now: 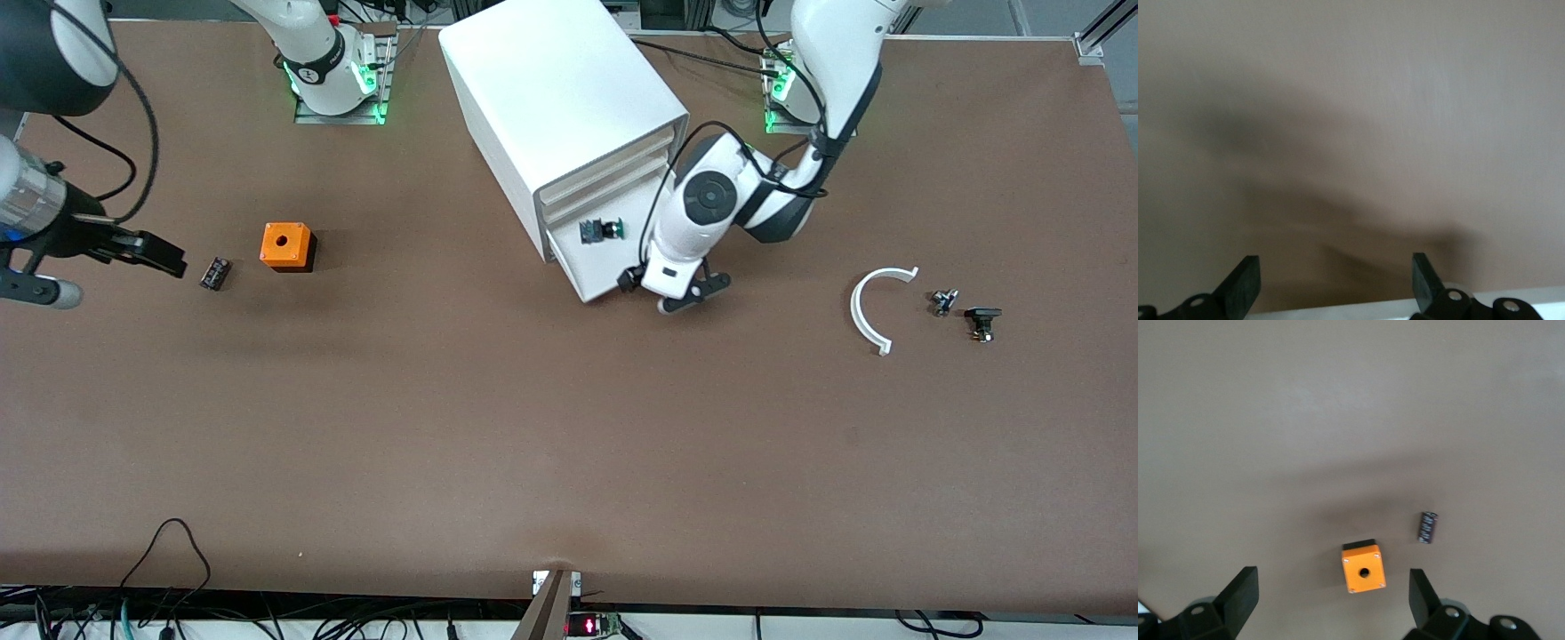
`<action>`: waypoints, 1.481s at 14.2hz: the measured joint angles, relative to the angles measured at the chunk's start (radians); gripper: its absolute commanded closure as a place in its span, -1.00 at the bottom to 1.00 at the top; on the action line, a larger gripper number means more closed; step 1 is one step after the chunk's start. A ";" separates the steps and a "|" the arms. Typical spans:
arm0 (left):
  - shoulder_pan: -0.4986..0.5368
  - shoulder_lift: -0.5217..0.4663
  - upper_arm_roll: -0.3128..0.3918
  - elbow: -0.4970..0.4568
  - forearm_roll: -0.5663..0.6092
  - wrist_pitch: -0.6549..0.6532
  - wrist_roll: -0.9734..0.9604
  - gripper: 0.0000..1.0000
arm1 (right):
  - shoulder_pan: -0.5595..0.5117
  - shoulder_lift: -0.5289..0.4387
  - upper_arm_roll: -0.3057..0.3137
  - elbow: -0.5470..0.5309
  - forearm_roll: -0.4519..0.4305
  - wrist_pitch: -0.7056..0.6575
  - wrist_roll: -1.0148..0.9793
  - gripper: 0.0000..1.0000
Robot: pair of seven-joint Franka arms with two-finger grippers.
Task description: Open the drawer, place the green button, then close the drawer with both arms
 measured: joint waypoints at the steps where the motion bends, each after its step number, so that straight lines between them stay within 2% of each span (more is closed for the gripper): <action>1: -0.002 0.000 -0.024 -0.008 -0.014 0.000 -0.005 -1.00 | -0.001 -0.007 -0.011 -0.011 0.000 0.000 -0.013 -1.00; 6: -0.007 0.000 -0.107 -0.027 -0.032 -0.012 -0.006 -1.00 | 0.002 -0.092 -0.012 -0.103 0.000 0.023 -0.082 -1.00; 9: -0.007 -0.004 -0.123 -0.031 -0.032 -0.013 -0.004 -1.00 | 0.002 -0.148 -0.016 -0.159 0.000 0.030 -0.110 -1.00; 14: 0.016 -0.031 -0.119 -0.034 -0.032 0.002 0.012 -1.00 | 0.001 -0.155 -0.021 -0.176 0.000 0.043 -0.130 -1.00; 16: 0.120 -0.089 -0.112 -0.027 -0.031 0.010 0.142 -1.00 | 0.001 -0.154 -0.021 -0.176 0.000 0.053 -0.145 -1.00; 19: 0.361 -0.217 -0.106 -0.020 -0.032 0.002 0.464 -1.00 | 0.001 -0.154 -0.023 -0.176 -0.001 0.056 -0.171 -1.00; 21: 0.464 -0.299 -0.101 -0.012 -0.034 -0.048 0.587 -1.00 | 0.001 -0.154 -0.026 -0.176 -0.001 0.056 -0.186 -1.00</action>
